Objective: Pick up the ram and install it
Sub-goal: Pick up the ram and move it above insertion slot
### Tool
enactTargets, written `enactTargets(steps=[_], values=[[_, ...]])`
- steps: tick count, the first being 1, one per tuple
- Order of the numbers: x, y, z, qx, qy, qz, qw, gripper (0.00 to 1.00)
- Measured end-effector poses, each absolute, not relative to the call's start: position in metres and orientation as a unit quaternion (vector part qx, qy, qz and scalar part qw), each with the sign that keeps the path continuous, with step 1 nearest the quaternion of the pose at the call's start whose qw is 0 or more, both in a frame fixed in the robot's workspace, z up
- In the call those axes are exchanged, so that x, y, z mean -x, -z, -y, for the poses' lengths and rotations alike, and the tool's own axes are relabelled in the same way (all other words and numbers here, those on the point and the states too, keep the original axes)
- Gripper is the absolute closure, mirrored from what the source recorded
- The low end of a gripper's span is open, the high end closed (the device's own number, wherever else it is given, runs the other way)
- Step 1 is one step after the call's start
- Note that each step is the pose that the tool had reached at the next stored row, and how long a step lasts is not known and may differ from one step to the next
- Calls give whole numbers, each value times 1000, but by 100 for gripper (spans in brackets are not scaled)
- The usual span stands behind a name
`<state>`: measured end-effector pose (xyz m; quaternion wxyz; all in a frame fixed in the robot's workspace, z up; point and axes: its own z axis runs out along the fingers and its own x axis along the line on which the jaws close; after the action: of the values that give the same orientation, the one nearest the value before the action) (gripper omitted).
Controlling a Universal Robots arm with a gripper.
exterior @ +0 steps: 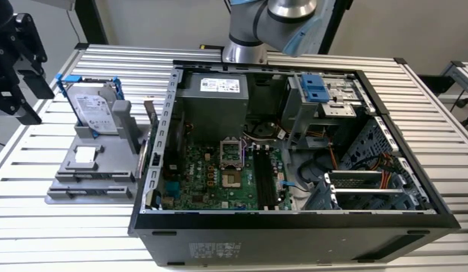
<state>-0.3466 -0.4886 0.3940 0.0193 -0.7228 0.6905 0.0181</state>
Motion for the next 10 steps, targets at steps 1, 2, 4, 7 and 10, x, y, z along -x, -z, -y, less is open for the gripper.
enactTargets(steps=[1, 2, 4, 7, 10], values=[[347, -394, 489, 723, -18, -691, 19, 0], [347, -394, 489, 723, -18, -691, 19, 0], [347, -394, 489, 723, -18, -691, 19, 0], [347, -392, 489, 723, -16, -691, 17, 0], [347, -388, 489, 723, -13, -691, 14, 0]])
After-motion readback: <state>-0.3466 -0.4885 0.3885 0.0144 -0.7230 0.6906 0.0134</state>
